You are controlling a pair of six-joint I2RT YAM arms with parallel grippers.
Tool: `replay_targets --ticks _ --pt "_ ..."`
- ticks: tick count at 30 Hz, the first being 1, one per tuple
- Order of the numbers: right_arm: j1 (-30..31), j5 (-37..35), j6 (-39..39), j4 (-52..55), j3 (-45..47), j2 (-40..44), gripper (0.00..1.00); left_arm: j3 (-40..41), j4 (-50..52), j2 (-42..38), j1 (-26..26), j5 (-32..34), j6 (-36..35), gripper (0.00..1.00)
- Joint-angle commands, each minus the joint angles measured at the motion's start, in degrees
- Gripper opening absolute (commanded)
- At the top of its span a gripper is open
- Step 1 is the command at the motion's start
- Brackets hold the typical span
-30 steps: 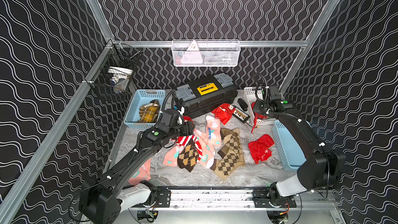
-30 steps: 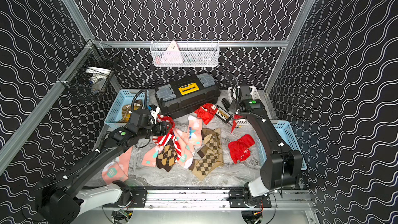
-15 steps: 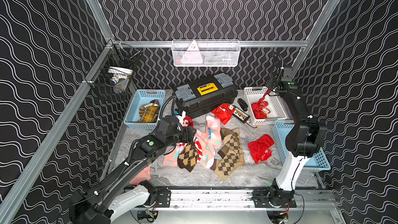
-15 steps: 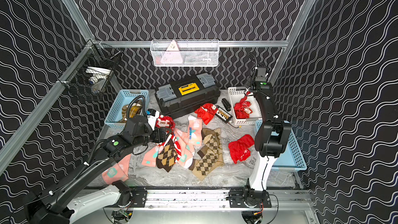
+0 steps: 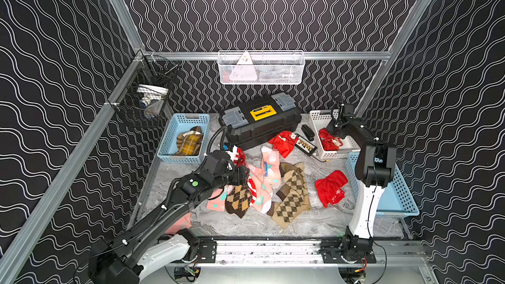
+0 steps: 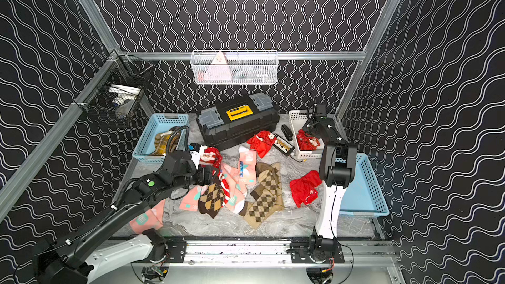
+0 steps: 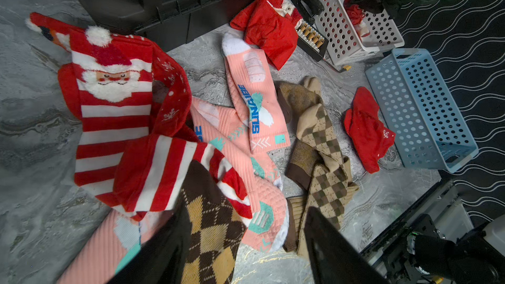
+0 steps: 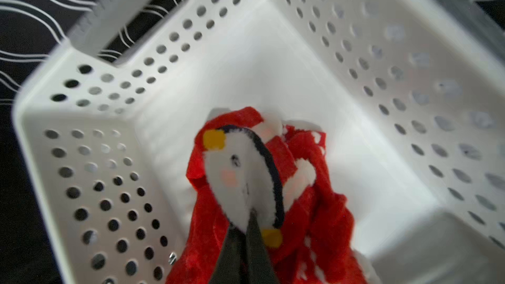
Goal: Sort the socks into the basket by color
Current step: Place the sock in the bin.
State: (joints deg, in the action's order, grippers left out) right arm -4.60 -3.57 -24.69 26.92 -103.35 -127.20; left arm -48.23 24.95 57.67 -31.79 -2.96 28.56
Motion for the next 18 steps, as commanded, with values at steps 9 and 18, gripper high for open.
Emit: replay_targets --ticks 9,18 --pt "0.2 -0.5 -0.5 -1.6 2.1 2.6 0.33 1.5 -2.4 -0.6 -0.4 0.9 1.1 0.70" --pt "0.8 -1.0 0.0 -2.1 7.1 9.8 0.69 1.8 -1.4 0.0 -0.5 1.9 1.2 0.72"
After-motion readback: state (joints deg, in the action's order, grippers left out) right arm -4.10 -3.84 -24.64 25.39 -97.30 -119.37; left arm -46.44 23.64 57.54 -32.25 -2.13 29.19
